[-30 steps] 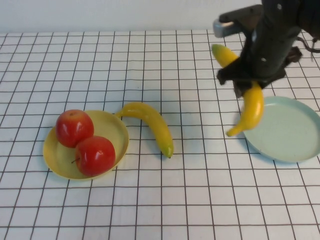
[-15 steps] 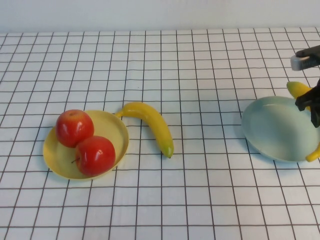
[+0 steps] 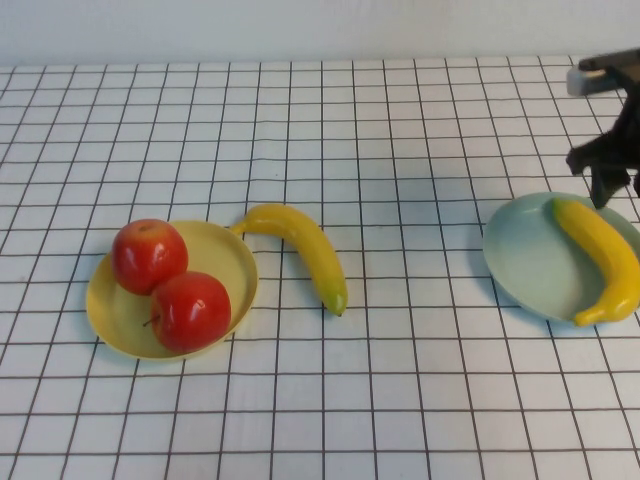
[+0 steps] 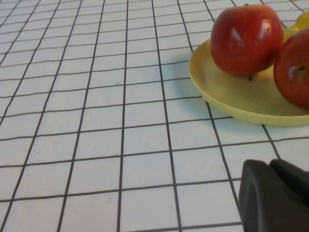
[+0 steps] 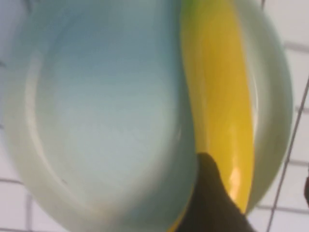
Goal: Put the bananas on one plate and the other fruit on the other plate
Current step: Put another type of fruit in the right plate
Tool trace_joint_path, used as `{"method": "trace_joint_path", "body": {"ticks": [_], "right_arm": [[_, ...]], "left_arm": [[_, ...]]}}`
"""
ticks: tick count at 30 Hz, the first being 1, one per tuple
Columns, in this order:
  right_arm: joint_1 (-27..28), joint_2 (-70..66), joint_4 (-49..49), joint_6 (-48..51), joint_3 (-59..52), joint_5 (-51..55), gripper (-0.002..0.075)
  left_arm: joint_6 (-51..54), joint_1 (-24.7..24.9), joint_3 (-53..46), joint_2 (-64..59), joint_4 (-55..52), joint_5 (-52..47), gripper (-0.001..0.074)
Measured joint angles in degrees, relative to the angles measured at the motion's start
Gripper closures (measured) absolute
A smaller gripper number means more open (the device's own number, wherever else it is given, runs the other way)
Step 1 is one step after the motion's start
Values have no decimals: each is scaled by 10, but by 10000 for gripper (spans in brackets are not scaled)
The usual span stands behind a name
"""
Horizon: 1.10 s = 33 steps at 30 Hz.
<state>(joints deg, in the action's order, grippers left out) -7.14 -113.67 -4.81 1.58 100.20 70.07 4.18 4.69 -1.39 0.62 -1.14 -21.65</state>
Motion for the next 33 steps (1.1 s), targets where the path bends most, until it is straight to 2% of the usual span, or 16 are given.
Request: {"method": "trace_joint_path", "body": {"ticks": [4,9,11,15,20,26,33], "right_arm": [[-26,0,57,4,60,0,386],[-121,-4,76,30,101,3,387],[-154,-19,81,37,110,4,358],[-202,-73,84,41,133,6,230],[-246,-140,84,46,184,6,188],[-282,-183,94,60,221,6,186],[-286,-212,119,63,231,1,186]], "left_arm": [[0,0,0,0,0,0,738],[0,0,0,0,0,0,738],[0,0,0,0,0,0,738],[0,0,0,0,0,0,738],[0,0,0,0,0,0,738],[0,0,0,0,0,0,738],[0,0,0,0,0,0,738]]}}
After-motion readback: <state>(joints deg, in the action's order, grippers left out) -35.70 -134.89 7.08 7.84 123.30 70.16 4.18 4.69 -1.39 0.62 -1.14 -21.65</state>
